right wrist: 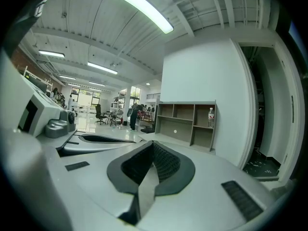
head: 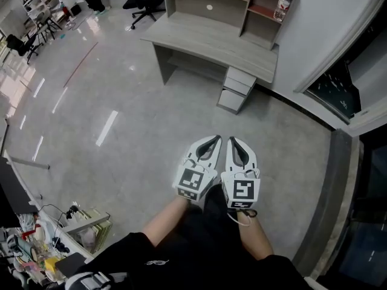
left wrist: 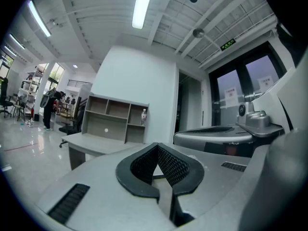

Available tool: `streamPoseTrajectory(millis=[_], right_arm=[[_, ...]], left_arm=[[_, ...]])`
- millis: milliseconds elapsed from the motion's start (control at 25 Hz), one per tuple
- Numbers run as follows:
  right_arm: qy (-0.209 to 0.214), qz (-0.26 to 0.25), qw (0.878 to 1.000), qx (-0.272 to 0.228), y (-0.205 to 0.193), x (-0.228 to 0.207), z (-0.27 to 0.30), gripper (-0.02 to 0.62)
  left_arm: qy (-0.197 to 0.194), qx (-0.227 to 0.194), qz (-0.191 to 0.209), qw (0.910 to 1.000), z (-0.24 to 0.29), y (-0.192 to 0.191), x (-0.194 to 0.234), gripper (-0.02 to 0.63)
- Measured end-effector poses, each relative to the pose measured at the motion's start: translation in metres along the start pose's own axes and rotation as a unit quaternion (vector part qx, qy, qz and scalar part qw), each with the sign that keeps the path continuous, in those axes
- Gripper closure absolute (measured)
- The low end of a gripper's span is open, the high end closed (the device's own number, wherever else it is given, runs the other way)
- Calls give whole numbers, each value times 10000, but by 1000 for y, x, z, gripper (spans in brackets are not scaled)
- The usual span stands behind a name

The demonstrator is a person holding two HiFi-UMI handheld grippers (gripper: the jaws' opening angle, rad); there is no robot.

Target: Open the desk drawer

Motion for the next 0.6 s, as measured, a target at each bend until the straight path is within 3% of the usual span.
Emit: streamPoseTrajectory(millis=[600], right_arm=[[46, 41, 10000, 56, -31, -111, 61, 589]], left_arm=[[78, 228, -30, 9997, 124, -5, -1, 603]])
Point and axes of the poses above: the fingertips, and each gripper's own axes: z forward along the fingers, x to its left, y out of its top, the point moved 4 cm from there along -z, backward along the fingers, and after that the axes turned 4 degrees about -z, right-handed, at the moved point
